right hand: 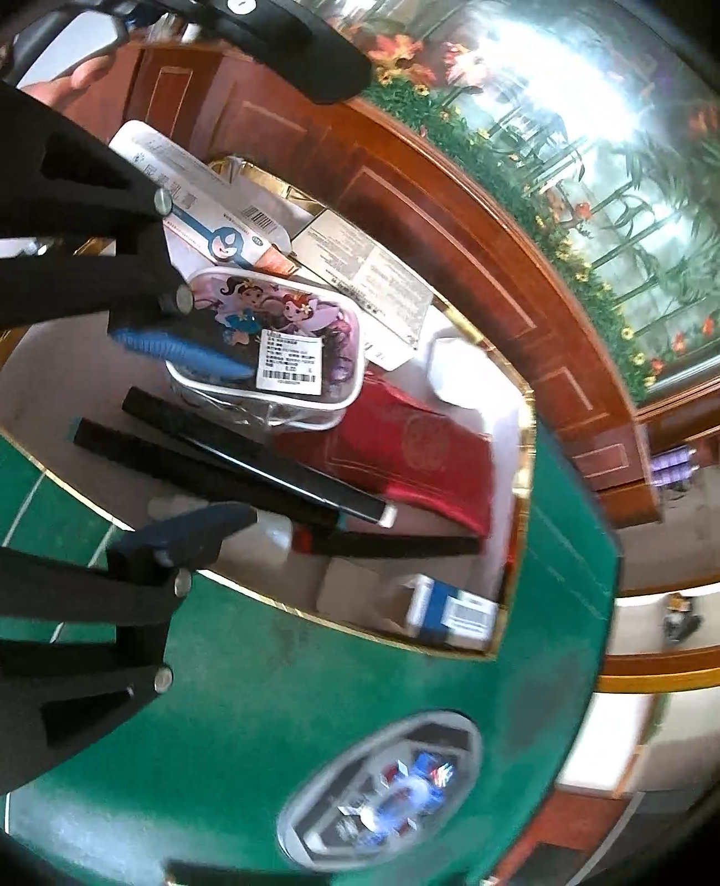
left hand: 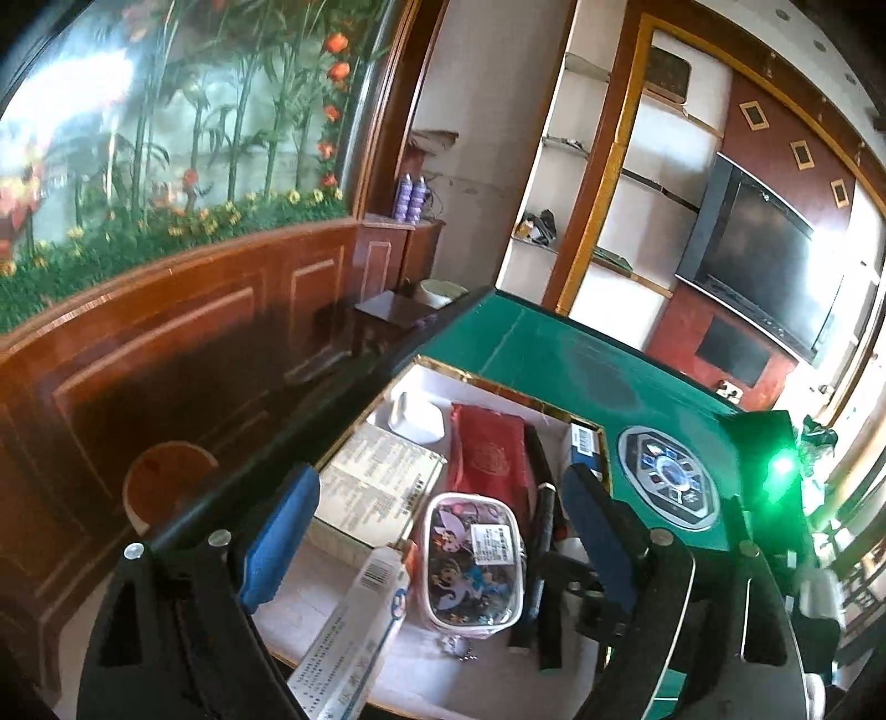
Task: Organize objects
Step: 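Lower the markers into the tray and open both grippers, then withdraw both grippers from the tray back toward the round device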
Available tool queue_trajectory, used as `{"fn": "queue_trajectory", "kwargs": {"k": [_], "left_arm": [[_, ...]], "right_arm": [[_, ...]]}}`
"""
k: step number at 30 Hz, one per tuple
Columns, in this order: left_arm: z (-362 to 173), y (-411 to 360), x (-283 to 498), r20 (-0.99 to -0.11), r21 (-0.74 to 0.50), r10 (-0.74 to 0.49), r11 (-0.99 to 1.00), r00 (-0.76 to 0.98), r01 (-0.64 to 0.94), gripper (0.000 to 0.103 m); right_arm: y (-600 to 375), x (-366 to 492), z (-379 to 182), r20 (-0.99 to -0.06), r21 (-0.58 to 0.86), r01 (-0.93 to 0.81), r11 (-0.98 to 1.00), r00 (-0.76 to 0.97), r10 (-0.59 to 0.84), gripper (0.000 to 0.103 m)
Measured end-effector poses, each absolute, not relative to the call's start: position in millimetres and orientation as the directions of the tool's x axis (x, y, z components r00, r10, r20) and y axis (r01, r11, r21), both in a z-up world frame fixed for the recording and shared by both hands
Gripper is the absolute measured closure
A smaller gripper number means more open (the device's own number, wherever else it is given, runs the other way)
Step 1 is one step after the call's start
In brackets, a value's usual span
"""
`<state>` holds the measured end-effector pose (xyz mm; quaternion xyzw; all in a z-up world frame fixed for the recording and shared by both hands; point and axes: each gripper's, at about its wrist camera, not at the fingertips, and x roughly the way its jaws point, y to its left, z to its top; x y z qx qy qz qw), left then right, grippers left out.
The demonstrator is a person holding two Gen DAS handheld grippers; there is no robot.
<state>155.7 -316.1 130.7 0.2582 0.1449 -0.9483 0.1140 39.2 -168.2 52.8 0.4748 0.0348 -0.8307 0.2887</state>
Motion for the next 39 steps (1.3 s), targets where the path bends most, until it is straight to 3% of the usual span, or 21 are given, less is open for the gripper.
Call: {"fn": "queue_trajectory", "kwargs": {"k": [8,12,27,39], "left_arm": [[151.2,-296.4,172.2,-0.416,-0.129,-0.257,-0.933,-0.872,0.337,0.005],[154.9,-279.2,170.4,-0.417,-0.096,-0.248,-0.945,-0.874,0.314,0.004],[166.3,-196.5,155.6,-0.429,-0.002,-0.180,-0.980,-0.885,0.200,0.004],[155.3,-147.1,126.8,-0.486,0.046,-0.121,-0.993,-0.865,0.113,0.004]], "right_arm": [[-137.9,68.6,91.2,-0.678,0.043,0.473,-0.880,-0.633,-0.373,0.020],[-119.5,80.0,105.9,-0.612,-0.013,0.433,-0.902,-0.717,-0.335,0.013],[-38.7,87.2,110.7,-0.556,-0.020,0.329,-0.944,-0.788,-0.263,0.011],[18.3,70.6,98.4,-0.579,0.013,0.235,-0.972,-0.790,-0.199,0.011]]}}
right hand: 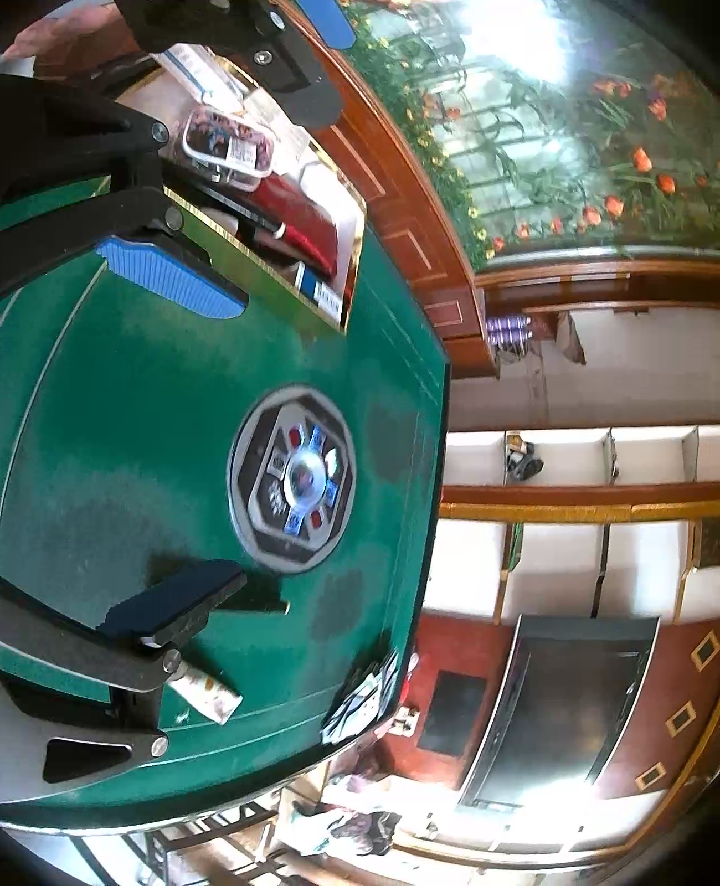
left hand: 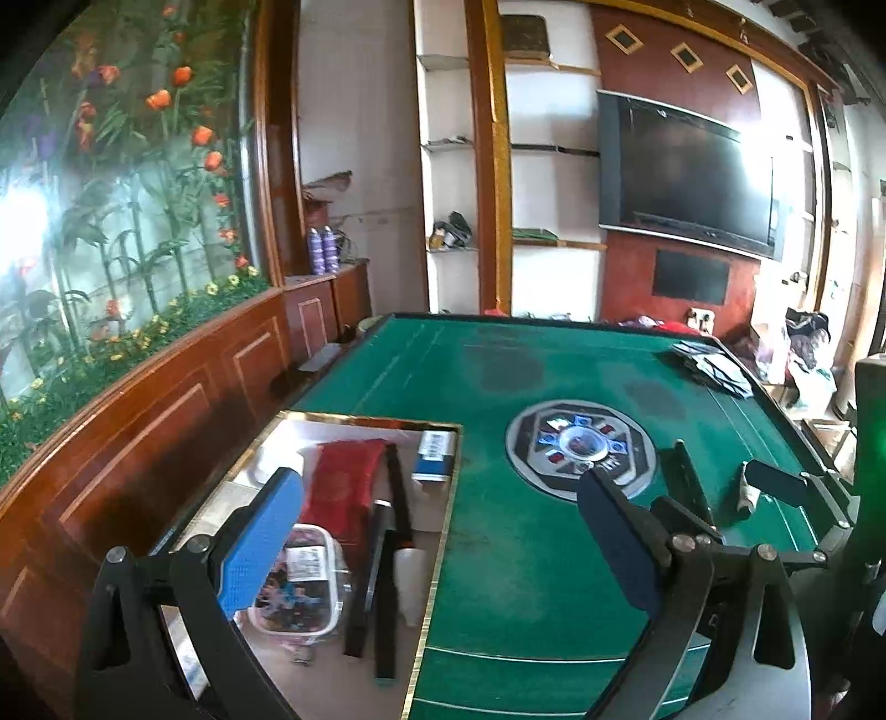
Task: Organize objects
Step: 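Withdraw both grippers from the tray back toward the round device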
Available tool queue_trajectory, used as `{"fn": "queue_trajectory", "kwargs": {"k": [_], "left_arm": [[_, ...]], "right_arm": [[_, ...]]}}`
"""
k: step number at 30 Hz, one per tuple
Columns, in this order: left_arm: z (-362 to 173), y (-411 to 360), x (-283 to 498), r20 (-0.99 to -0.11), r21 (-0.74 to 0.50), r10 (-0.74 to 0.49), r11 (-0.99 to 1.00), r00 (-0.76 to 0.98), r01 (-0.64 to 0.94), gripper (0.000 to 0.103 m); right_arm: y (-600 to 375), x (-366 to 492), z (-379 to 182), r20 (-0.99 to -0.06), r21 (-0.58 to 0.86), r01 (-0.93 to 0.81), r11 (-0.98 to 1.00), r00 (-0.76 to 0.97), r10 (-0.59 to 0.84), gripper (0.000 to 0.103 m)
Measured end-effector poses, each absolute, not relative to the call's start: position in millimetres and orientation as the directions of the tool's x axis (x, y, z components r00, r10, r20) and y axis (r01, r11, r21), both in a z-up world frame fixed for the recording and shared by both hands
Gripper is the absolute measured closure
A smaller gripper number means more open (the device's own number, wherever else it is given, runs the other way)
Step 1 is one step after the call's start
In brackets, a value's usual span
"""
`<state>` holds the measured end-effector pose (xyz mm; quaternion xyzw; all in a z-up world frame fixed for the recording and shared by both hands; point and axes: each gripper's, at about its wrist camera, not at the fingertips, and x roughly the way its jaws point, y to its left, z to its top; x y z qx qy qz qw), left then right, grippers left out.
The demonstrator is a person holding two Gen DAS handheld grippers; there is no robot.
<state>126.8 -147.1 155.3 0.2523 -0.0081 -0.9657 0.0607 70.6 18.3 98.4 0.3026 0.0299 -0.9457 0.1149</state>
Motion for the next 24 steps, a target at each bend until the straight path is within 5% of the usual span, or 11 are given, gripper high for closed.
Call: {"fn": "queue_trajectory", "kwargs": {"k": [24], "left_arm": [[97.3,-79.9,12.8,-0.669,-0.003,0.021,-1.000,-0.743,-0.025,0.004]], "right_arm": [[134.1,-15.2,67.3,-0.691,-0.004,-0.010,-1.000,-0.723,0.010,0.011]]}}
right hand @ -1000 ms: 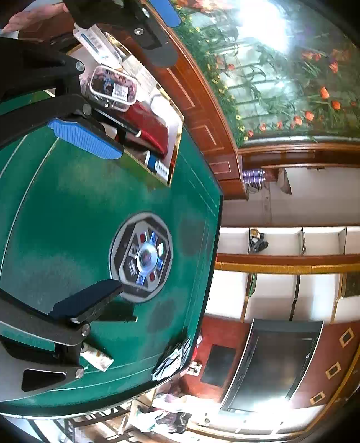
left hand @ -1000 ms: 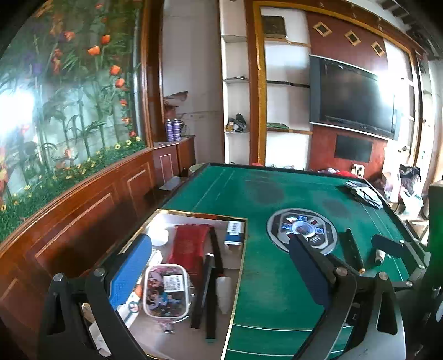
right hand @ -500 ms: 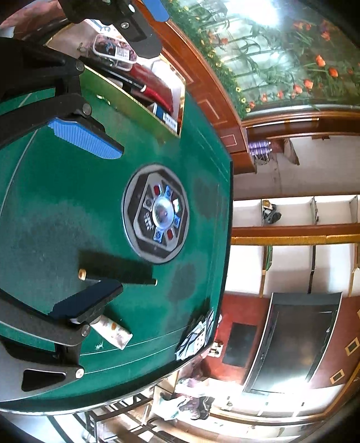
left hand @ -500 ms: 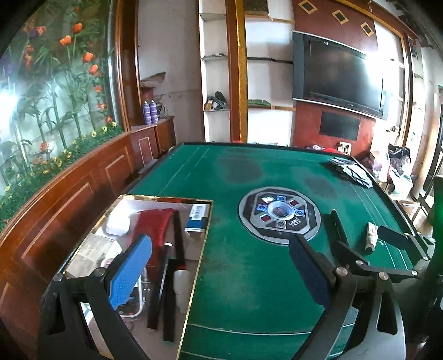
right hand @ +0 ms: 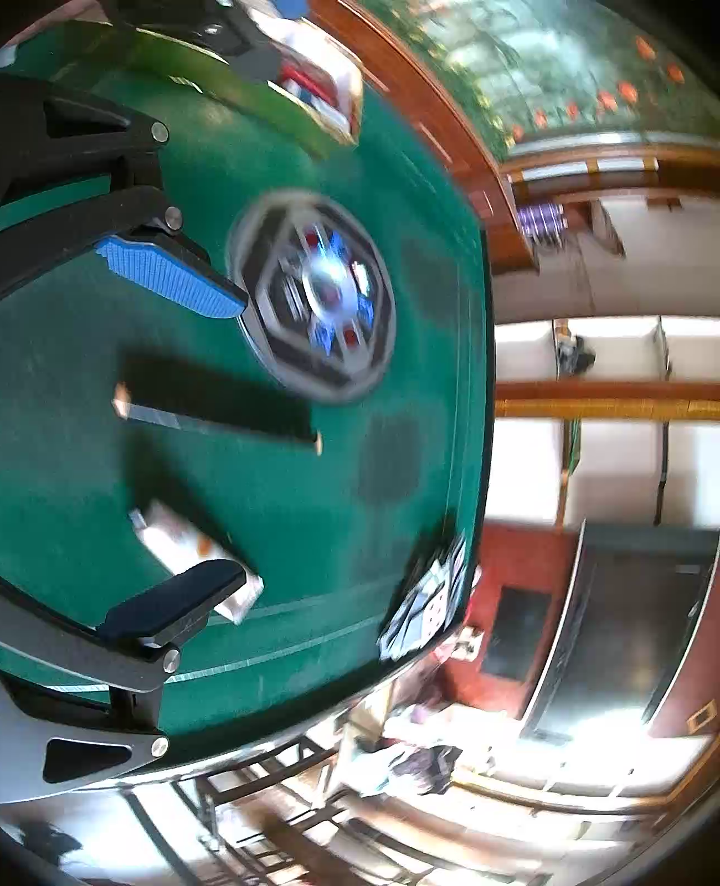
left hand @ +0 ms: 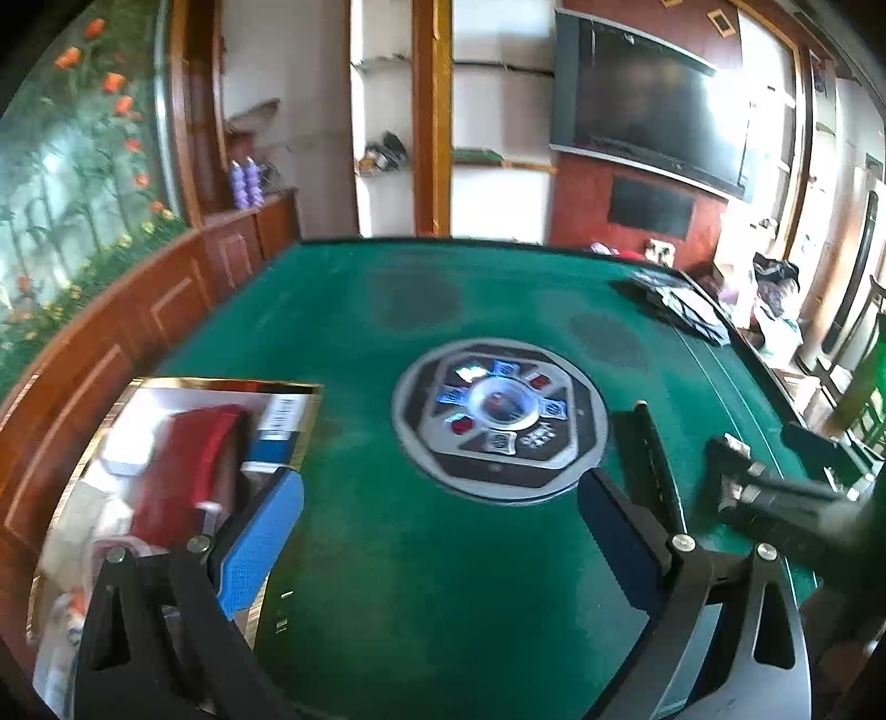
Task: Organize objects
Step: 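Withdraw both grippers from the tray back toward the round device, then grasp the last black marker with the left gripper while the right moves to the daisy tube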
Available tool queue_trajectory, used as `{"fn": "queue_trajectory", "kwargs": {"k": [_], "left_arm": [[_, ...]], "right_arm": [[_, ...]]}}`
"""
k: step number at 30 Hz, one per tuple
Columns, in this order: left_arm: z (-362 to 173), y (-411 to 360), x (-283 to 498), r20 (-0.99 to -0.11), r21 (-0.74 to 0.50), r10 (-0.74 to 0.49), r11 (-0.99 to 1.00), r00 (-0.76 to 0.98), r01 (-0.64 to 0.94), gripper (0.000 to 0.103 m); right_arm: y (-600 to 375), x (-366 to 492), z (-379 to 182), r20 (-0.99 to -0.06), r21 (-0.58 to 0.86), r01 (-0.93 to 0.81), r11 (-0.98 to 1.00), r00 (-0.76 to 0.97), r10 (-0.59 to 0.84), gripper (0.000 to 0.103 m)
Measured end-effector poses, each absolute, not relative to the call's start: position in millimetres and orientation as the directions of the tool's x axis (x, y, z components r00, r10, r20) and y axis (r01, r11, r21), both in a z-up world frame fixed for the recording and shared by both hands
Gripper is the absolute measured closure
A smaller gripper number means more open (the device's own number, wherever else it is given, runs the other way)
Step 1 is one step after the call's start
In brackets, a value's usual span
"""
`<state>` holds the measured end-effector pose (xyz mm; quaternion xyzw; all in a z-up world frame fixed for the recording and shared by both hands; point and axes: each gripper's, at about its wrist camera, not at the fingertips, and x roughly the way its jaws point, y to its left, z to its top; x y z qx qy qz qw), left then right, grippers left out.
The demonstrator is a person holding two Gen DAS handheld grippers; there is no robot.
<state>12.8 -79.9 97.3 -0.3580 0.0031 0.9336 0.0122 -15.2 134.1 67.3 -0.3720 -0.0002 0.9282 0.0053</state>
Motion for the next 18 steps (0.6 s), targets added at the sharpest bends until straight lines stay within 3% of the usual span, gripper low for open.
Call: {"fn": "queue_trajectory", "kwargs": {"k": [6,11,18], "left_arm": [[70.4,-51.6,-27.5,-0.721,0.025,0.035,-0.997,-0.692,-0.077,0.004],[53.7,-27.9,-54.0,-0.763,-0.021,0.074,-0.996,-0.642,-0.090,0.004],[31.8,30.8,-59.2,-0.772,0.035,0.087,-0.983,-0.630,-0.178,0.004]], "right_arm": [[207.4,-31.2,56.8,-0.715,0.180,-0.152,-0.972,-0.699,-0.023,0.011],[236.2,-32.1,51.2,-0.726,0.270,-0.210,-0.940,-0.686,-0.055,0.011],[255.6,-29.2,50.4,-0.720,0.332,-0.264,-0.906,-0.691,-0.063,0.011]]}}
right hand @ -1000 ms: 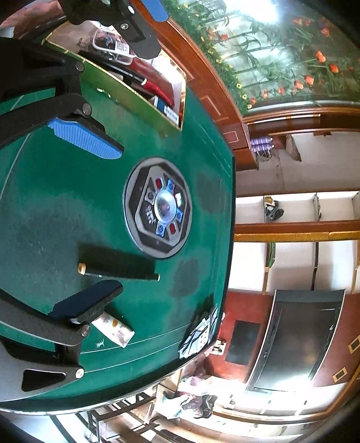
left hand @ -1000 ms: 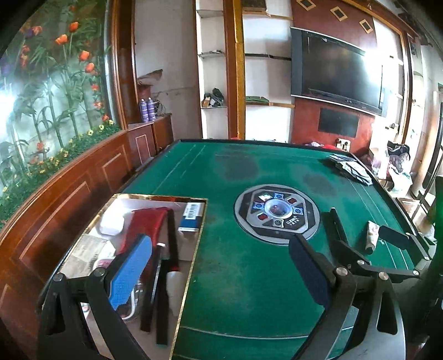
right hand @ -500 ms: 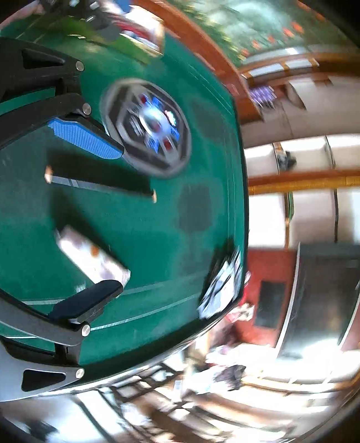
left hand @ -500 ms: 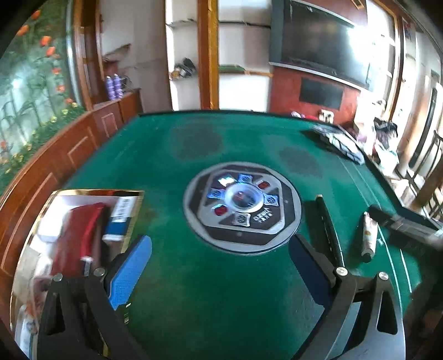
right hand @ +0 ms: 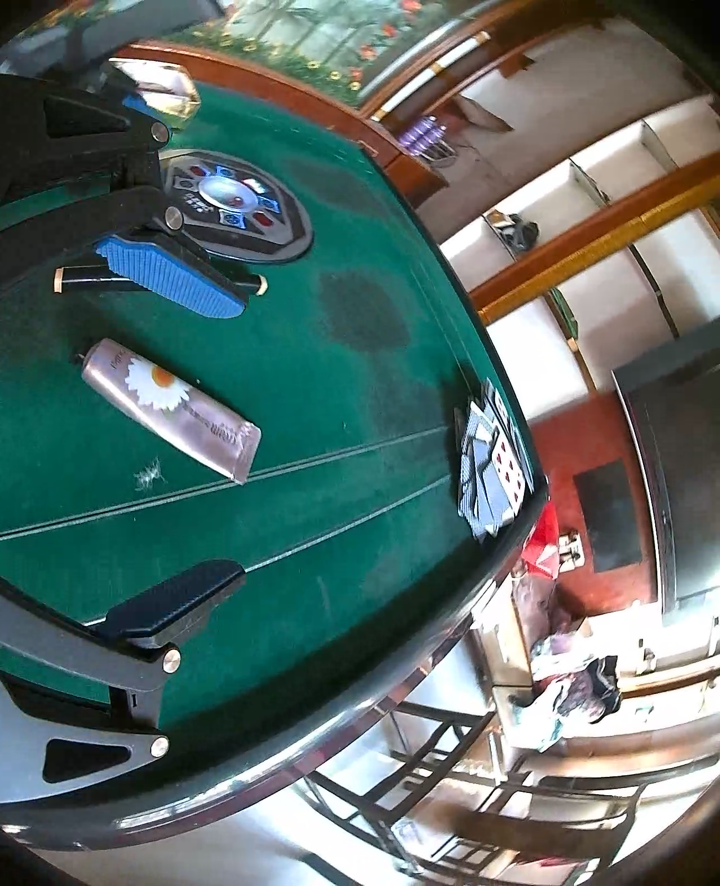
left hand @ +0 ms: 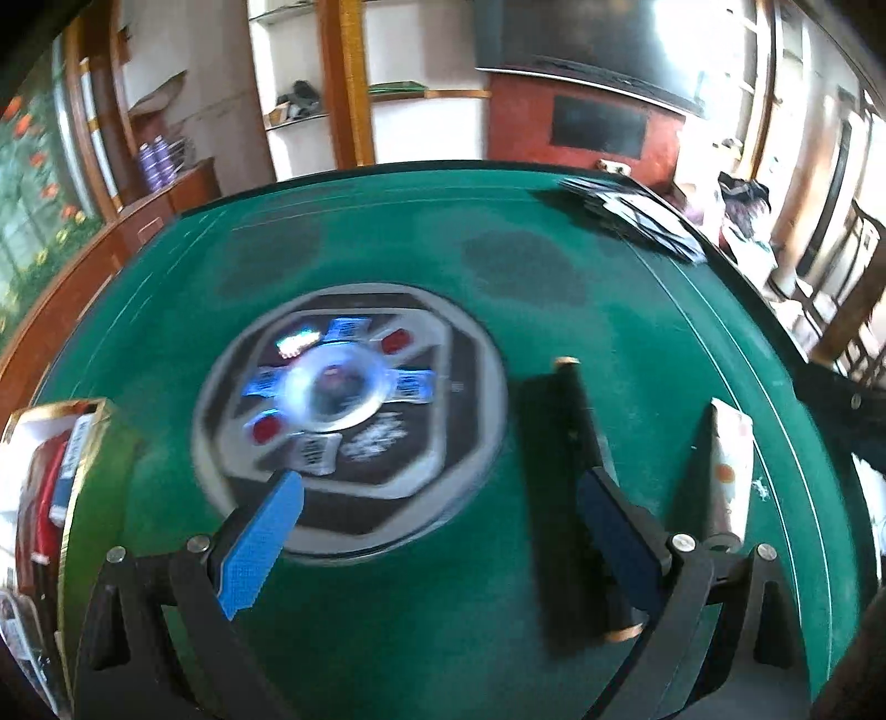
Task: Organize objects
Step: 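Grasp the last black marker with the left gripper while the right moves to the daisy tube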
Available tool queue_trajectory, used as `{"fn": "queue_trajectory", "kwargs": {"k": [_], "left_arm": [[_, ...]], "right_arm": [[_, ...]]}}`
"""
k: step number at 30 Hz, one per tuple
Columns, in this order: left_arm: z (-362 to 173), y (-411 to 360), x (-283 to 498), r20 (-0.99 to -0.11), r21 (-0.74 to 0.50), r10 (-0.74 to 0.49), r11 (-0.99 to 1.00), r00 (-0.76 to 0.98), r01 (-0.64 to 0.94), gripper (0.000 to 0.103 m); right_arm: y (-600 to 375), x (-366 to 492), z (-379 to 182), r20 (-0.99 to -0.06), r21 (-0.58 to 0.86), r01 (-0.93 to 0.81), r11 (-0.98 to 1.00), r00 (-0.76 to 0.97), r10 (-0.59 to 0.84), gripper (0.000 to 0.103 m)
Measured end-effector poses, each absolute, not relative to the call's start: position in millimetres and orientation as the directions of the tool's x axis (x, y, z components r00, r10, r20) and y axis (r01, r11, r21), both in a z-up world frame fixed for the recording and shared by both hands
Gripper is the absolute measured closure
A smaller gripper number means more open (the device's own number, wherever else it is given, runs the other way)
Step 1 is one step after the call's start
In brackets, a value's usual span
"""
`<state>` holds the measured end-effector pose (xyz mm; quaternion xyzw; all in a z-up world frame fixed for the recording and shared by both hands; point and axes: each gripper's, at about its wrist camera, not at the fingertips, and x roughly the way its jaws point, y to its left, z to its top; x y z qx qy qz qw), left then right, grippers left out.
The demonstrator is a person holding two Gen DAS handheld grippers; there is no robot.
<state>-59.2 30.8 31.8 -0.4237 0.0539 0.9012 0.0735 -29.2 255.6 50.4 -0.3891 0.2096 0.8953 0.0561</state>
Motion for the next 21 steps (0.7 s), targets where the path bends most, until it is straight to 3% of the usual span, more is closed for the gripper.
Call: {"fn": "queue_trajectory", "kwargs": {"k": [3,7,9,14,15,16,18,21], "left_arm": [[26.6,52.4,-63.2,-0.762,0.089,0.066,-0.975,-0.644,-0.205,0.004],[23.4,73.4,-67.1,-0.759,0.155,0.060,-0.951,-0.648,-0.269,0.030],[20.4,80.1,-67.4,-0.758,0.210,0.017,-0.940,-0.652,-0.270,0.031],[13.1,79.4,-69.2,-0.766,0.219,0.008,-0.937,-0.643,-0.272,0.030],[13.4,81.2,-67.6,-0.763,0.229,0.008,-0.932,-0.647,-0.280,0.036],[13.4,84.1,-64.5,-0.764,0.218,0.039,-0.924,-0.644,-0.315,0.059],[12.5,89.8,-56.1,-0.776,0.204,0.078,-0.908,-0.626,-0.366,0.088],[15.5,81.6,-48.0,-0.789,0.140,0.131,-0.913,-0.601,-0.383,0.089]], "right_arm": [[260.5,-28.5,48.9,-0.721,0.347,-0.274,-0.897,-0.690,-0.068,0.011],[263.0,-28.5,48.0,-0.720,0.358,-0.281,-0.891,-0.690,-0.071,0.011],[263.1,-29.0,47.9,-0.718,0.367,-0.280,-0.887,-0.691,-0.079,0.011],[264.4,-29.7,46.0,-0.721,0.376,-0.285,-0.882,-0.688,-0.084,0.011],[264.1,-30.1,45.7,-0.723,0.375,-0.287,-0.881,-0.686,-0.084,0.011],[263.9,-30.3,45.4,-0.724,0.374,-0.288,-0.882,-0.685,-0.083,0.011],[263.9,-30.6,44.1,-0.725,0.373,-0.288,-0.882,-0.684,-0.083,0.011],[263.5,-31.9,41.0,-0.730,0.369,-0.289,-0.883,-0.678,-0.084,0.011]]}}
